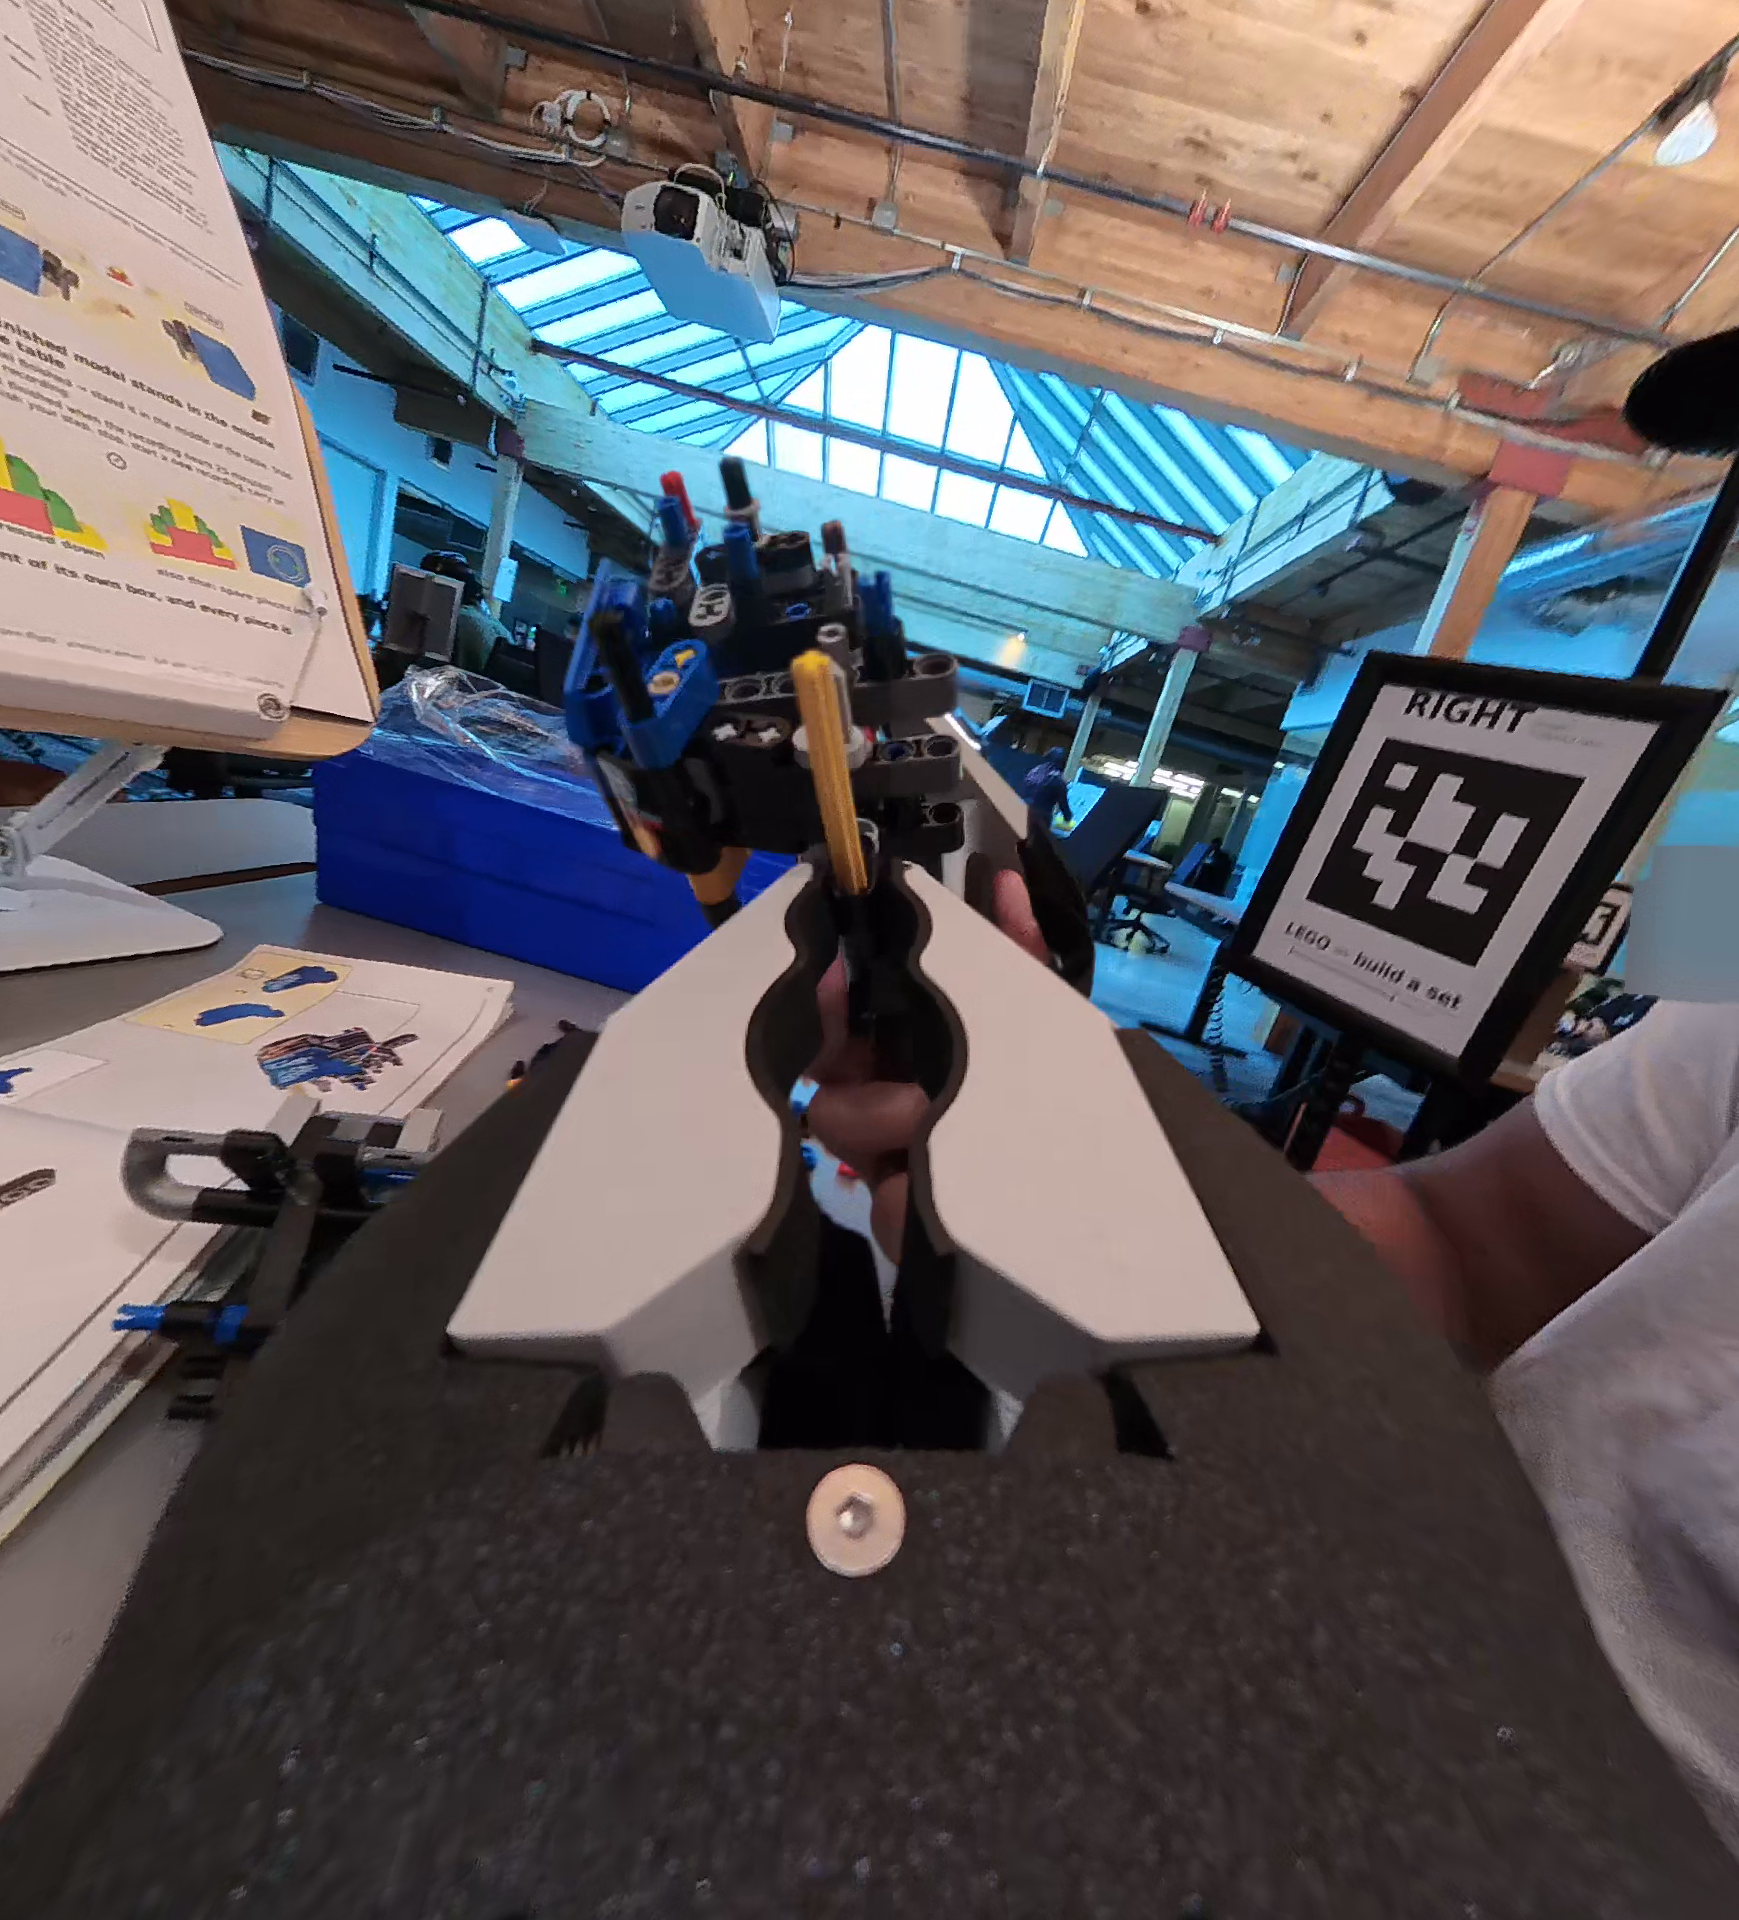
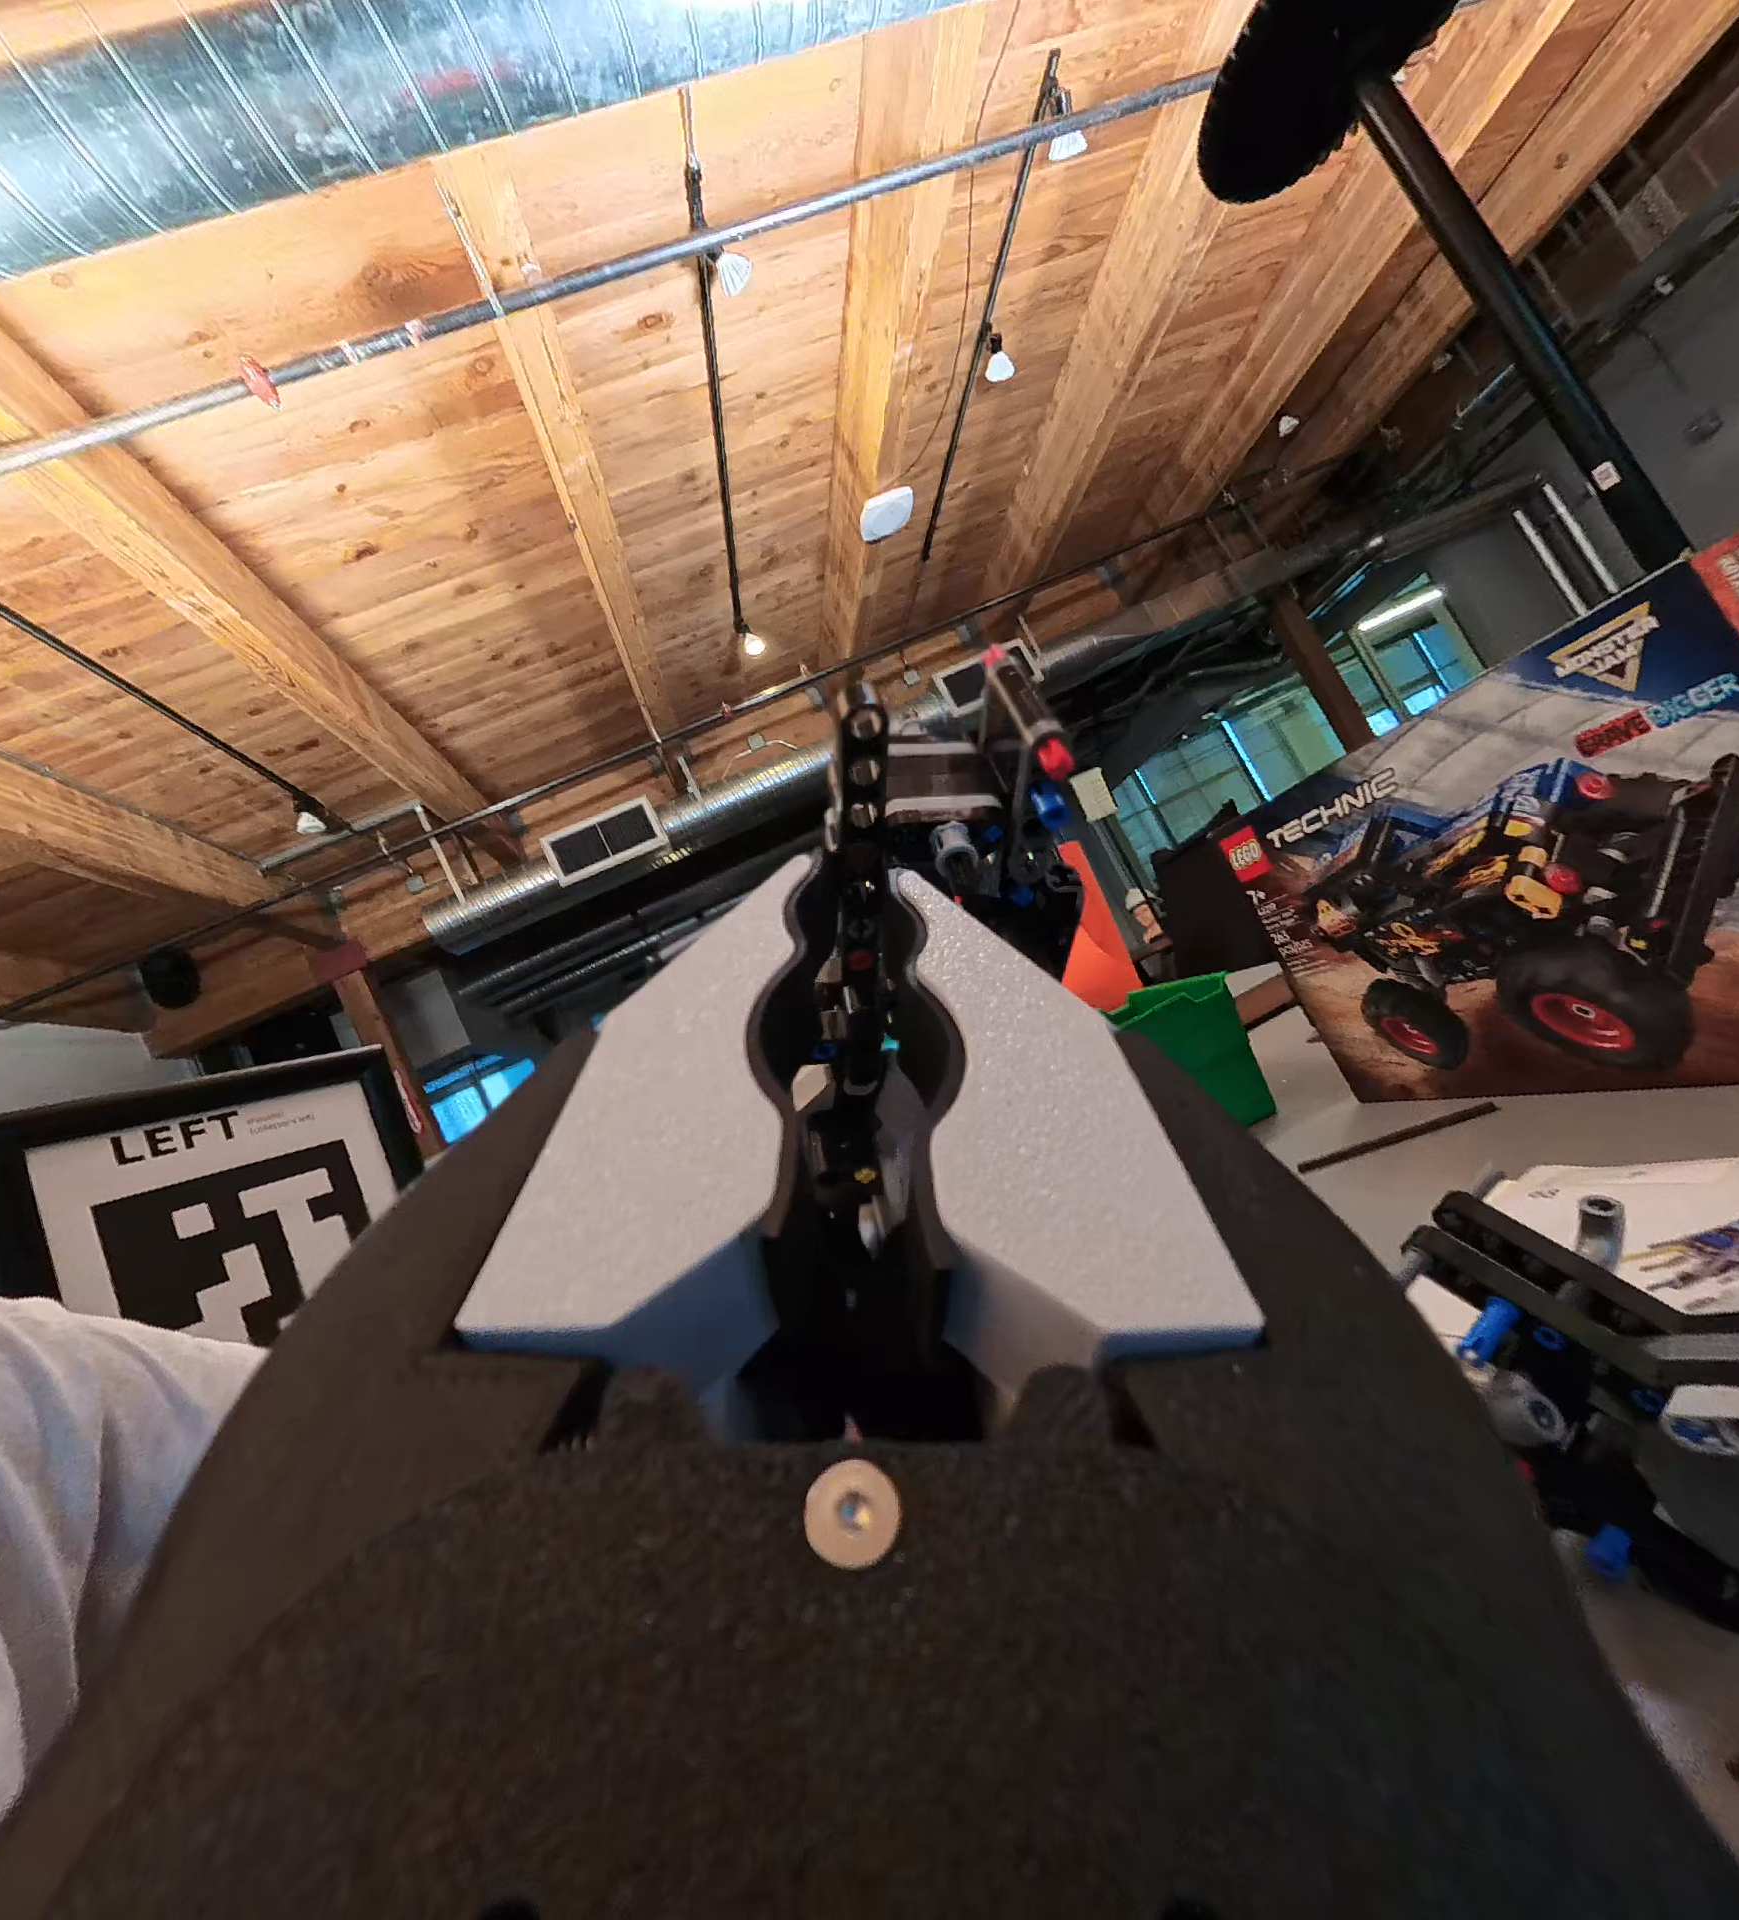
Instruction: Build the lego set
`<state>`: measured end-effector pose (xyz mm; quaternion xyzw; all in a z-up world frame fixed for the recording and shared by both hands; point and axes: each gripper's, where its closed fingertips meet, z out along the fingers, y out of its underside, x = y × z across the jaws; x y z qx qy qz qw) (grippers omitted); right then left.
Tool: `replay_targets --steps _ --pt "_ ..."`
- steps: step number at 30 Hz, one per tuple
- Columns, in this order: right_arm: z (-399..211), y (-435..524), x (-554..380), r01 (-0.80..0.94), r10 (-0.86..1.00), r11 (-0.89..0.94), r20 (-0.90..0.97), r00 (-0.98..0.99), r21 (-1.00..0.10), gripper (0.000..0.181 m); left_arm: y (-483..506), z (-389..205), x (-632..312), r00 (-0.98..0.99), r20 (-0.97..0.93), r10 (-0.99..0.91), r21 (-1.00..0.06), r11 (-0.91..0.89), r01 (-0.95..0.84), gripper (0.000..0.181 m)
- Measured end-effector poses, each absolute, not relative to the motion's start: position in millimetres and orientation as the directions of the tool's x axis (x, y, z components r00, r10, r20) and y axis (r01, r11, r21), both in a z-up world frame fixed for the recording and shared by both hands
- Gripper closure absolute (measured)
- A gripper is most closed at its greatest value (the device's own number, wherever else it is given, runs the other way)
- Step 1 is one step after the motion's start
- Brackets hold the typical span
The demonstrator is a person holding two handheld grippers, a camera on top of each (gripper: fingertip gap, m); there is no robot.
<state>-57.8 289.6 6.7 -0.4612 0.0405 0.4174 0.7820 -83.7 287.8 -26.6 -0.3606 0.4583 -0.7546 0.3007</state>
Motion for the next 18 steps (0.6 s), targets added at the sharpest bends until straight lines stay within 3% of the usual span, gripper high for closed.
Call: replay_targets --steps 8,10,15,18 --pt "-1.2 279.2 -48.2 -0.500 0.525 0.224 -0.329 0.785 -0.836 0.175 286.2 -43.3 -86.5 -0.569 0.188 -0.800 -0.958 -0.278 0.074 0.158" --pt "-7.1 274.7 -40.4 -0.491 0.522 0.191 -0.336 0.784 -0.850 0.175 287.9 -49.0 -89.4 -0.578 0.143 -0.803 -0.975 -0.214 0.057 0.144" --pt "-26.3 260.3 -41.9 -0.455 0.593 0.047 -0.342 0.729 -0.889 0.176 315.7 -42.8 -90.4 -0.553 0.139 -0.821 -0.982 -0.185 0.028 0.136" --pt "-40.9 256.6 -56.3 -0.358 0.616 -0.020 -0.294 0.731 -0.933 0.175 293.9 -49.4 -89.9 -0.599 0.132 -0.790 -0.991 -0.121 -0.058 0.113"
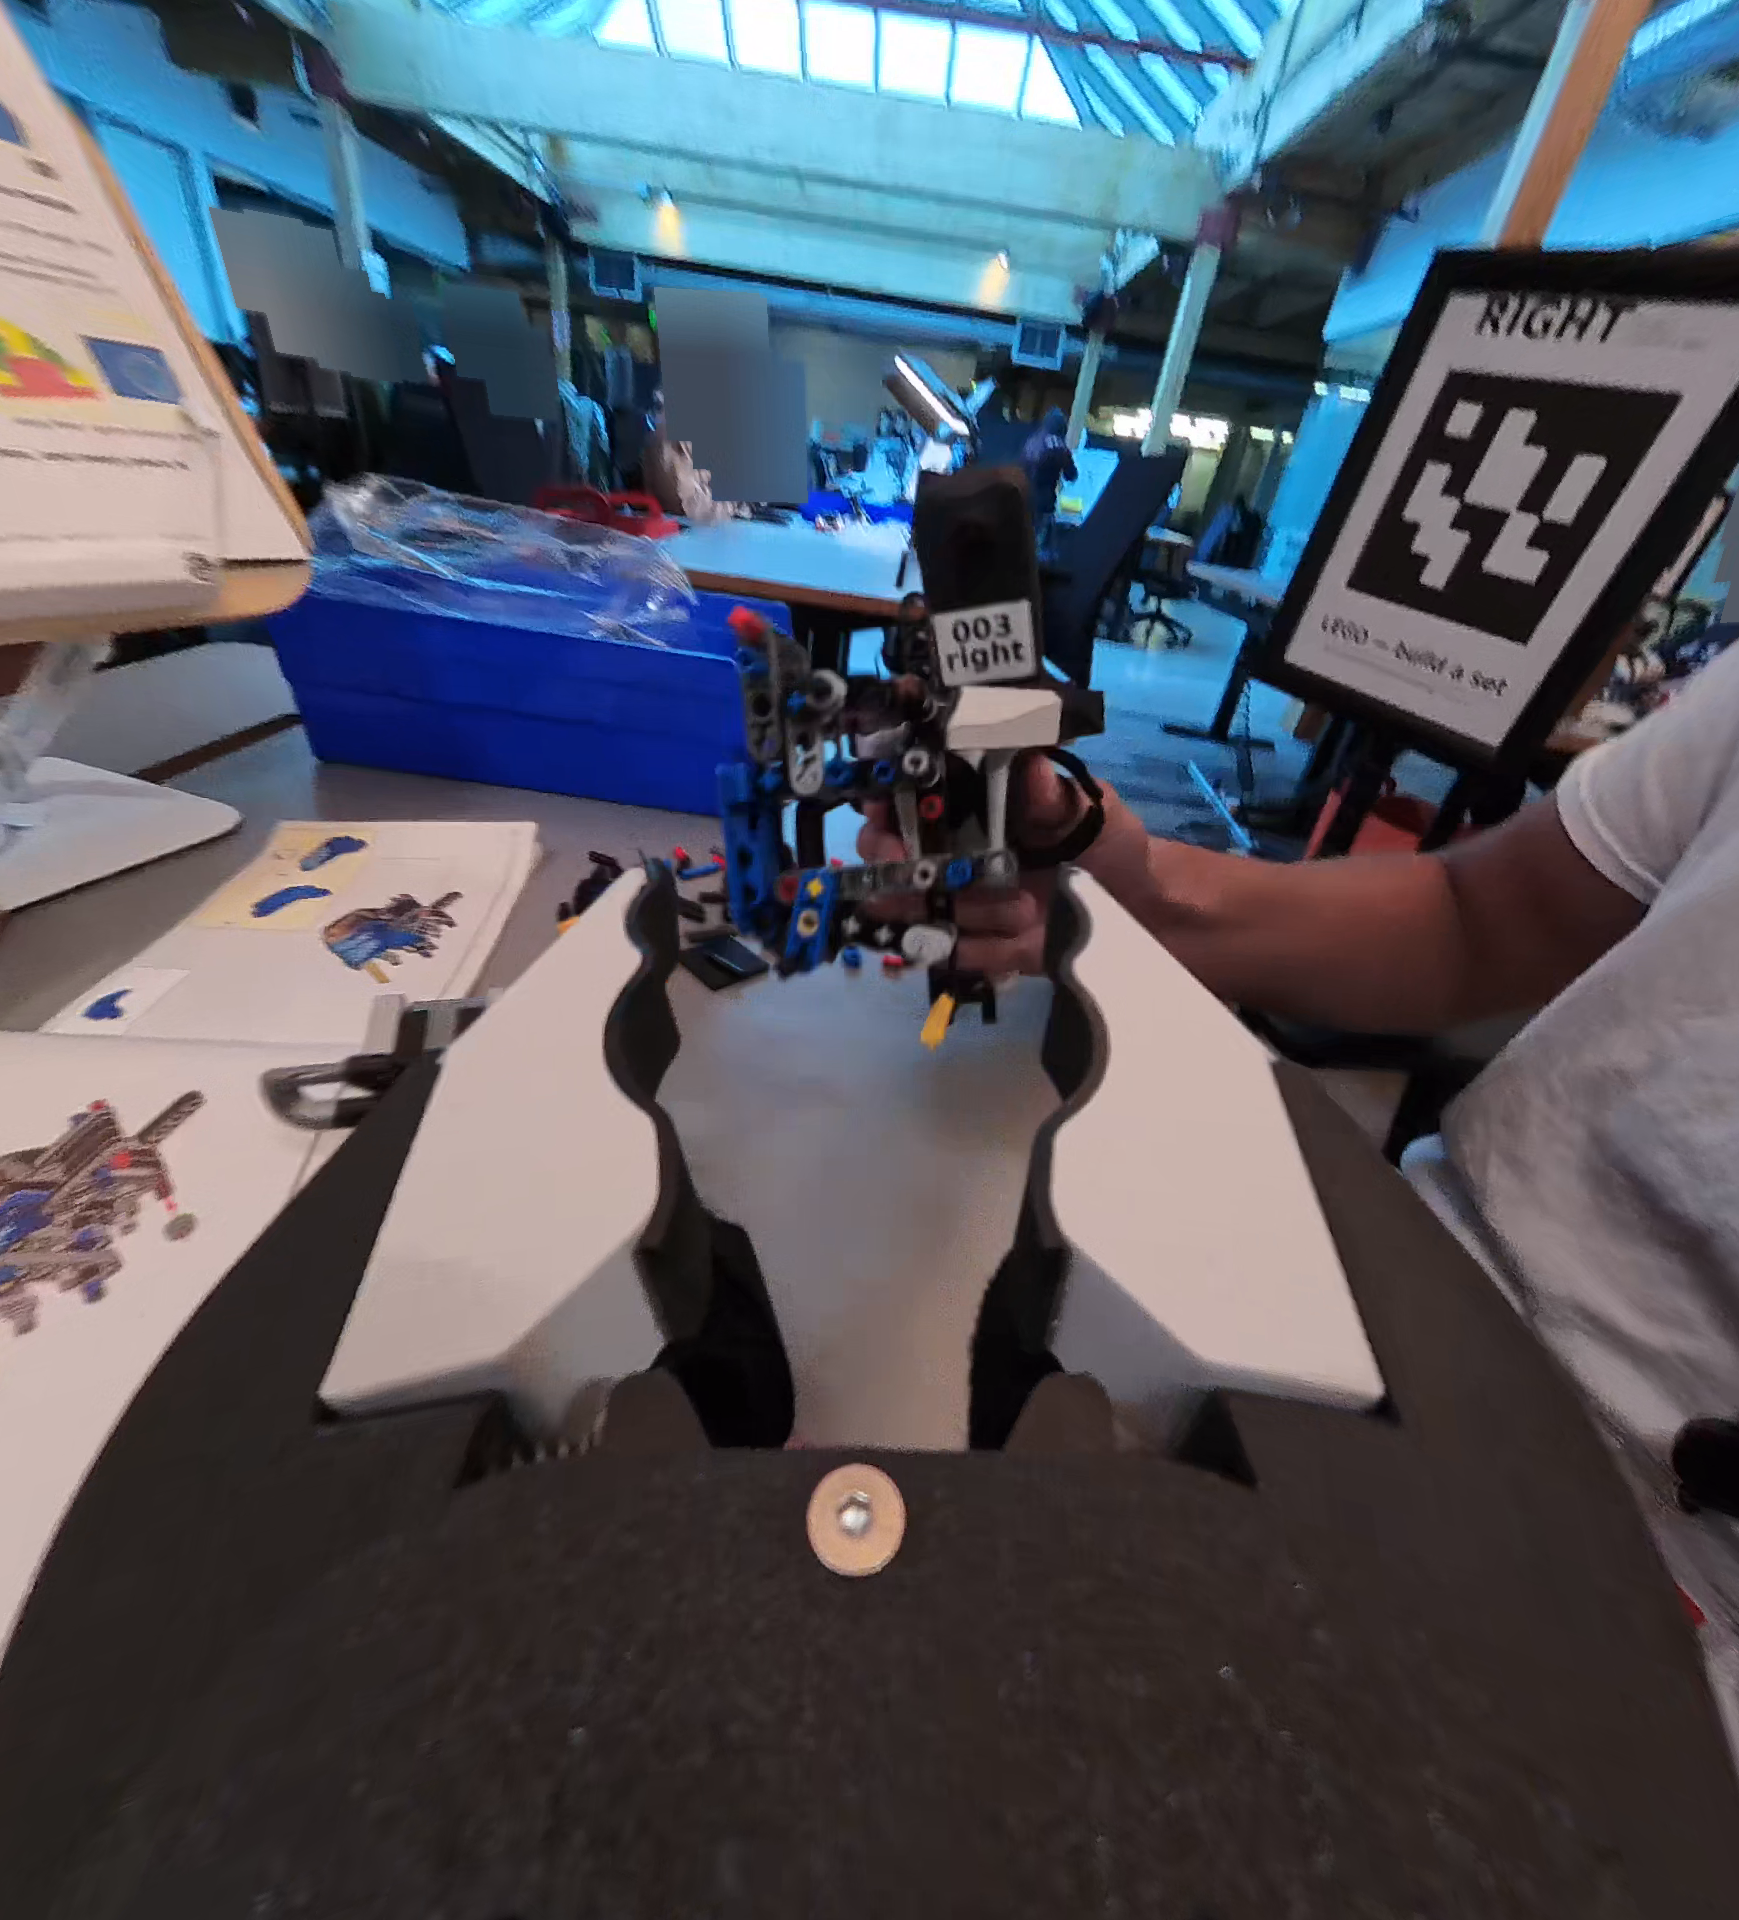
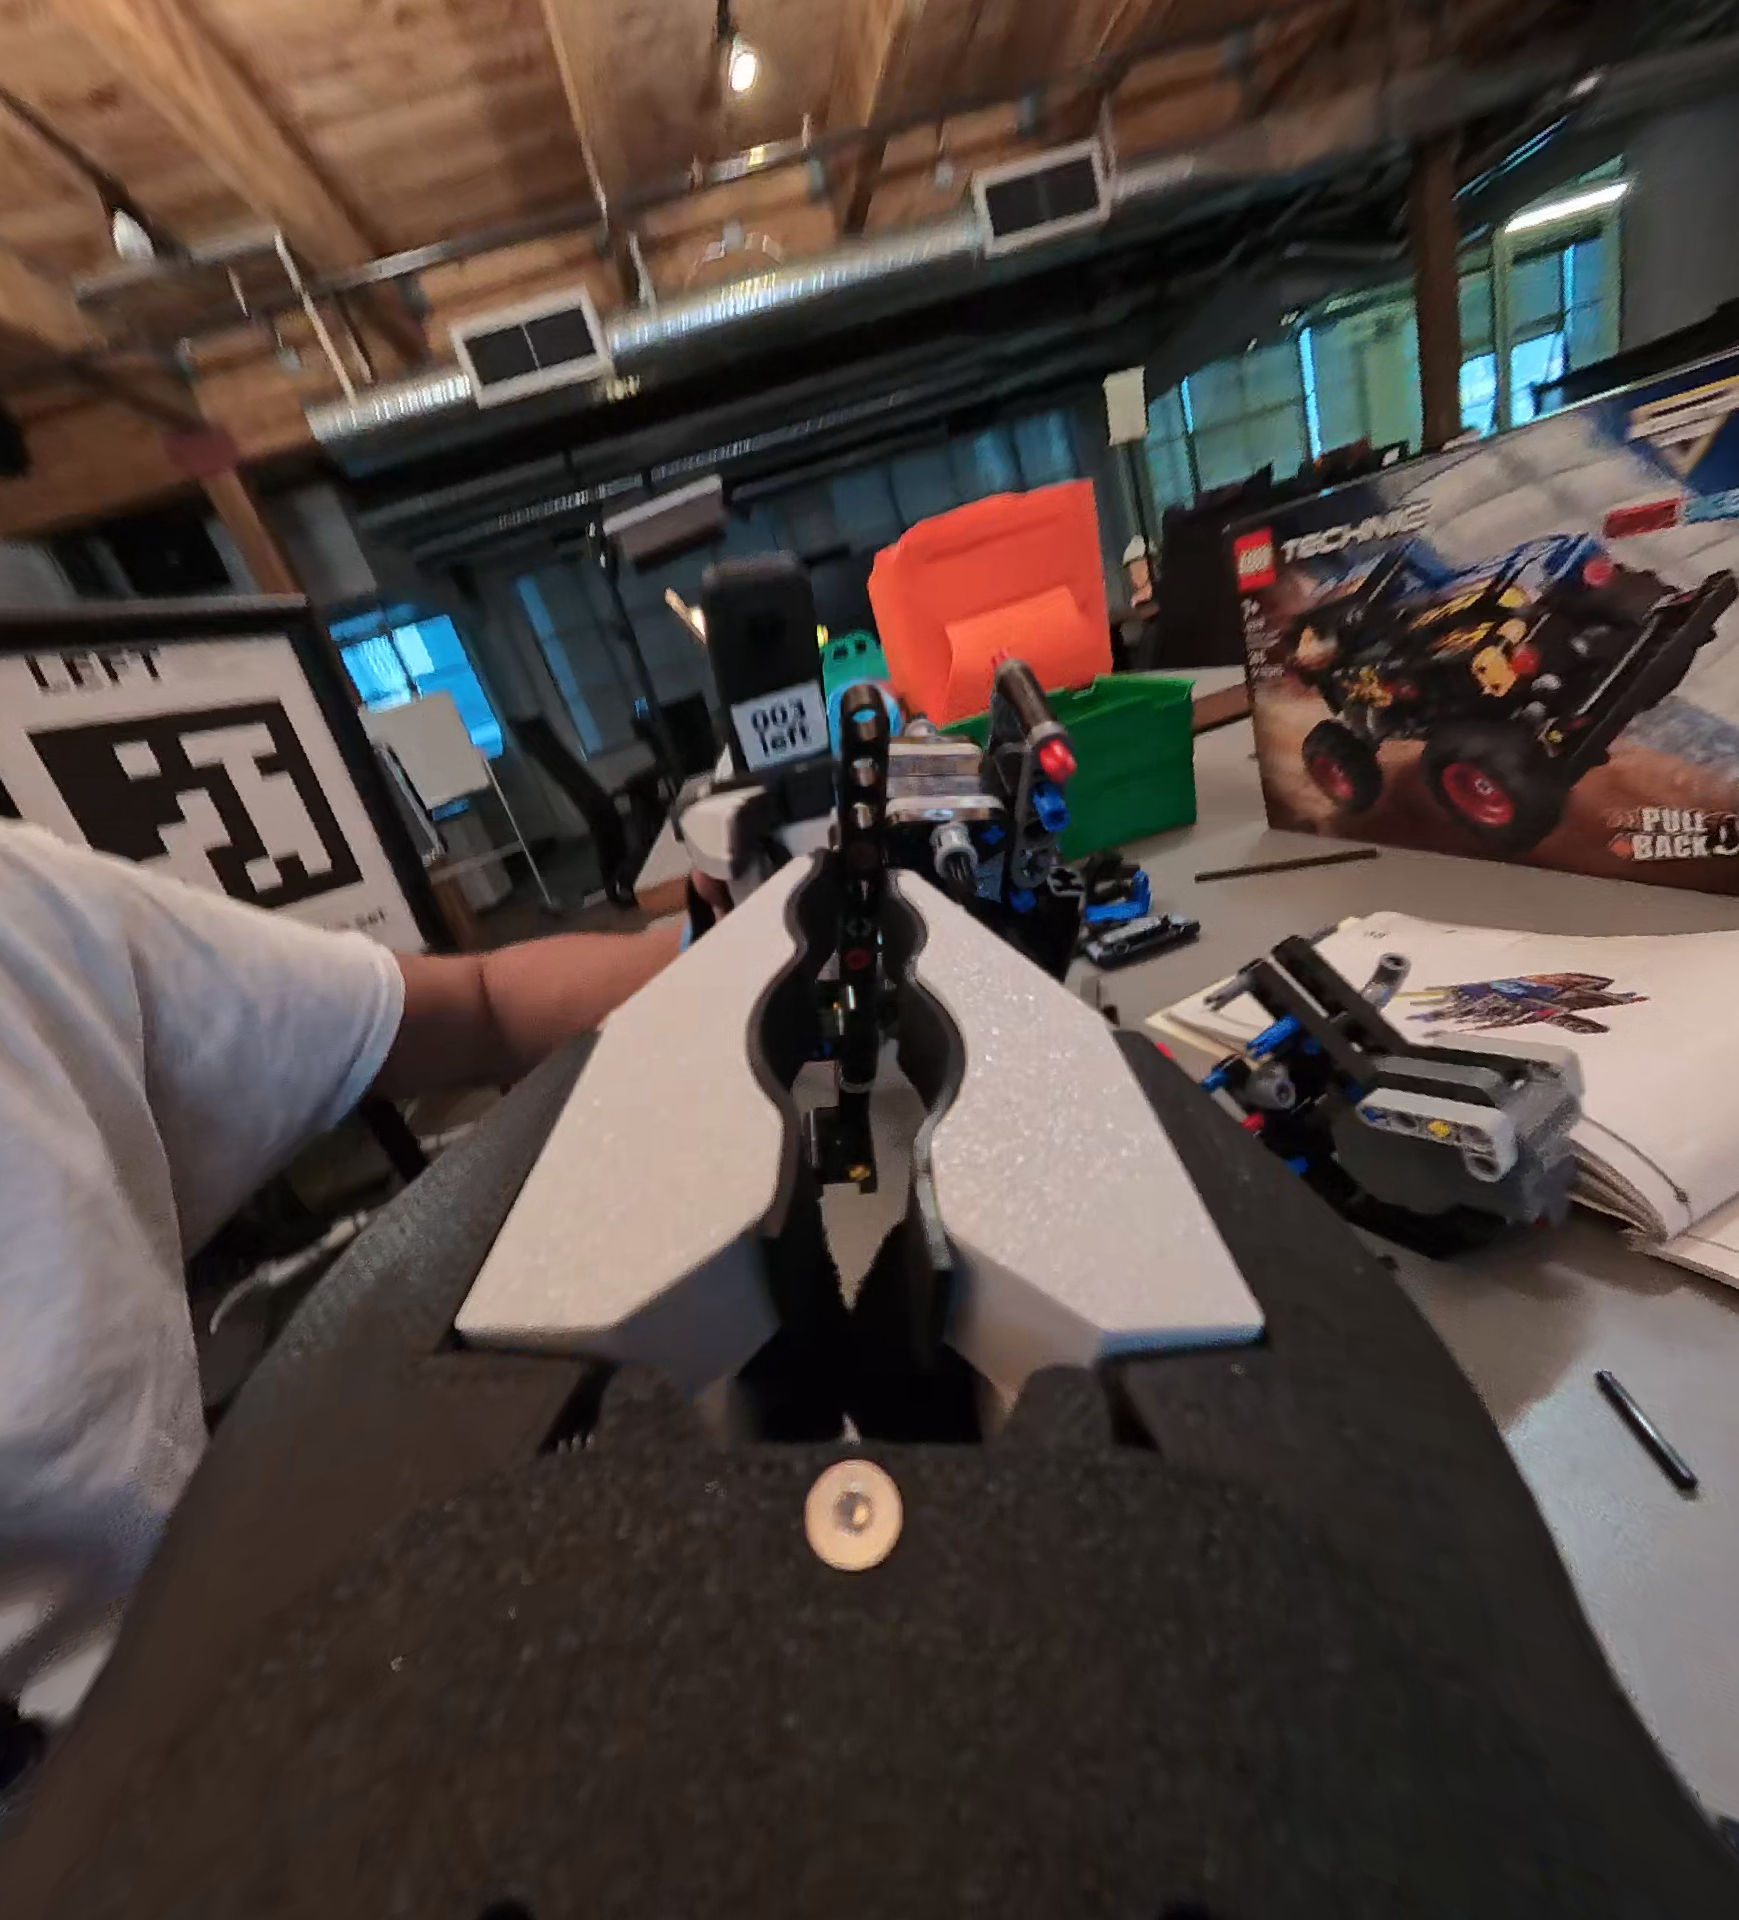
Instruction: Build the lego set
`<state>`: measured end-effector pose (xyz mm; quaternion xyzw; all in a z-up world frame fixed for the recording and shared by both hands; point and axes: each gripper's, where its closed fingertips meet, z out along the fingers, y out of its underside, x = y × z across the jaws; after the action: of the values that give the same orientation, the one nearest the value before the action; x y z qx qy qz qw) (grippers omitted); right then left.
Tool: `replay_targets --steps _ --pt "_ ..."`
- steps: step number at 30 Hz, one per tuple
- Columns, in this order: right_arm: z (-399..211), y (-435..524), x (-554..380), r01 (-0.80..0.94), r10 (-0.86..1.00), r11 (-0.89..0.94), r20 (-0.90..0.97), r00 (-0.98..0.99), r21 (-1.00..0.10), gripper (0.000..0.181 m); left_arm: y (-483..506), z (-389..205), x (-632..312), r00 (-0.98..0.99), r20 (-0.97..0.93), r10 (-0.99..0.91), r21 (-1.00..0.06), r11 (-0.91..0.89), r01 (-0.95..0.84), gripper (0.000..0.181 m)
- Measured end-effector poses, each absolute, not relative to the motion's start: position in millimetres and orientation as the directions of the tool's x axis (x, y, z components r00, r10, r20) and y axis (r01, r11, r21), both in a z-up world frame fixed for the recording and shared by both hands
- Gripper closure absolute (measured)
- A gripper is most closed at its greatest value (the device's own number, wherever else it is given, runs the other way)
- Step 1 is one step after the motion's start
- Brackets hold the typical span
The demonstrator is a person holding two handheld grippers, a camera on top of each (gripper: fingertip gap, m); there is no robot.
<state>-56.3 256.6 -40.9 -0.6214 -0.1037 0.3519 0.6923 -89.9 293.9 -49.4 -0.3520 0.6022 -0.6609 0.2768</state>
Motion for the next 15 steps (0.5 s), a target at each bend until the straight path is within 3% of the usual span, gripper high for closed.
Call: replay_targets --steps 4,8,10,15 --pt "-47.7 253.2 -80.2 -0.225 0.666 -0.036 -0.191 0.721 -0.974 0.176 274.6 -52.5 -89.3 -0.608 0.080 -0.790 -0.996 -0.037 -0.082 0.109" --pt "-52.4 251.2 -100.8 -0.151 0.710 -0.044 -0.137 0.691 -0.988 0.175 271.2 -54.9 -93.4 -0.636 0.105 -0.765 -0.994 -0.054 -0.099 0.122" --pt "-54.0 252.6 -102.6 -0.140 0.705 -0.039 -0.127 0.698 -0.989 0.174 269.0 -55.3 -97.6 -0.657 0.107 -0.746 -0.994 -0.055 -0.099 0.132" --pt "-50.4 254.7 -101.3 -0.199 0.691 -0.033 -0.167 0.704 -0.979 0.175 272.2 -51.0 -96.4 -0.634 0.090 -0.768 -0.996 -0.083 -0.040 0.135"
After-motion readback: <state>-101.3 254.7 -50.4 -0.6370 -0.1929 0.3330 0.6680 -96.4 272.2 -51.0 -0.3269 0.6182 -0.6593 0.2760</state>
